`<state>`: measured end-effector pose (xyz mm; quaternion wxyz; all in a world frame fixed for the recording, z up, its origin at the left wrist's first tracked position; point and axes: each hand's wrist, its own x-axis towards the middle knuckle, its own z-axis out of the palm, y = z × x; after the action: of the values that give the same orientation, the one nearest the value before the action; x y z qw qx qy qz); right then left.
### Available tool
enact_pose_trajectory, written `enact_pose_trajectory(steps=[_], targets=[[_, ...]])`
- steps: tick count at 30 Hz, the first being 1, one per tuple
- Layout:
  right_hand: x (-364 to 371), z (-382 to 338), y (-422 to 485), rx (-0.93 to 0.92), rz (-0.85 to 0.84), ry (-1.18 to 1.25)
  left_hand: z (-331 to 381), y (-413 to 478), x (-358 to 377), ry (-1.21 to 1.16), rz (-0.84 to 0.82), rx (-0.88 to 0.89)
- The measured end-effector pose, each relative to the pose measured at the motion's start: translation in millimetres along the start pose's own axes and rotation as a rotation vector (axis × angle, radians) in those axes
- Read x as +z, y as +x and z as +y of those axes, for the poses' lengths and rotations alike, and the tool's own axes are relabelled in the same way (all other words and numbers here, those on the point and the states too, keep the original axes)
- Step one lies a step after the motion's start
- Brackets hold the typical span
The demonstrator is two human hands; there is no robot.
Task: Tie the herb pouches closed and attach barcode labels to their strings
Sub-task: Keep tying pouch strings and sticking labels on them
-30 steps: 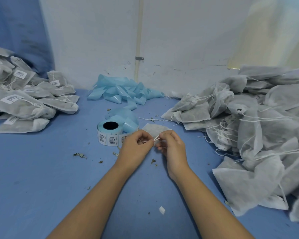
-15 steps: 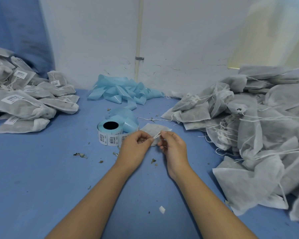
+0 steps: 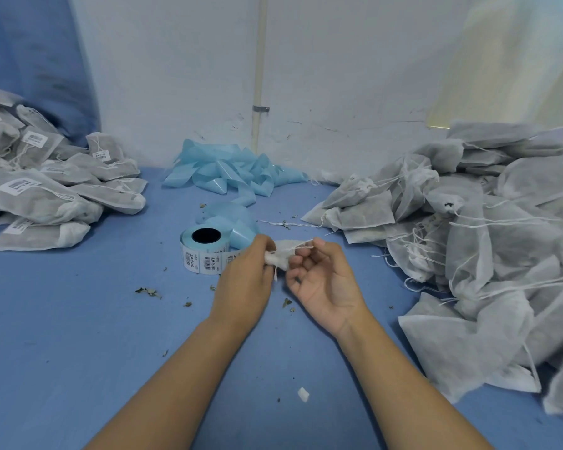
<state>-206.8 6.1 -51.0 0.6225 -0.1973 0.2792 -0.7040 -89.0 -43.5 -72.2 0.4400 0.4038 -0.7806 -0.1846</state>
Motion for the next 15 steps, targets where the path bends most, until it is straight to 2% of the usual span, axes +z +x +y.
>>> enact_pose_trajectory(steps=[2, 5, 8, 15], targets=[[0.4, -1.8, -1.7, 0.019, -0.049, 0.012, 2.2, 1.7, -1.7, -0.094, 0.073, -0.040], [1.1, -2.5, -2.8, 0.031, -0.082, -0.011, 9.0, 4.2, -5.8, -0.188, 0.250, 0.001], [2.9, 1.6, -2.5, 0.017, -0.069, -0.080, 14.8, 7.0, -9.8, -0.372, 0.325, -0.057], [4.8, 16.7, 4.4, -0.292, 0.212, -0.495, 21.0, 18.8, -13.2, -0.749, 0.383, -0.408]])
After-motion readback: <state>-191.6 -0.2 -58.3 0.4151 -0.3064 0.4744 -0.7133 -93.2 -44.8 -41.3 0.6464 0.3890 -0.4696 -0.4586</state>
